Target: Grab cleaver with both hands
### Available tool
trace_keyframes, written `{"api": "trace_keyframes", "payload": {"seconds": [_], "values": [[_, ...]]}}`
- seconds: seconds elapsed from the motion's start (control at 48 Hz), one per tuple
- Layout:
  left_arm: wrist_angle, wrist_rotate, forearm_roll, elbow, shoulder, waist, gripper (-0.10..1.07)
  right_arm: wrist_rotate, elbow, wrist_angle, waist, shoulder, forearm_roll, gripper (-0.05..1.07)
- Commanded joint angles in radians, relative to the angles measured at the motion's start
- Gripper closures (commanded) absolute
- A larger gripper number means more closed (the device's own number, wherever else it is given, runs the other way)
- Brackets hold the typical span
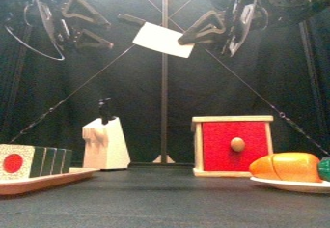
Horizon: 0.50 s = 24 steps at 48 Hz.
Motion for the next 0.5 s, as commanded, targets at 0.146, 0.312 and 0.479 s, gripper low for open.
{"api": "trace_keyframes", "payload": {"seconds": [0.146,0.312,0.479], "values": [[-0.193,0.0,0.097,0.084,0.005,-0.091,0.06,-0.002,-0.107,0.005,0.003,0.098,-0.015,0.78],[-0.252,-0.002,0.112,0.123,-0.002,-0.098,0.06,-0.002,-0.164,0.057,0.003,0.161,-0.02,0.78],[-0.252,-0.012,0.104,0.133,0.0,-0.1,0.07,-0.002,-0.204,0.075,0.003,0.199,-0.02,0.78]]}}
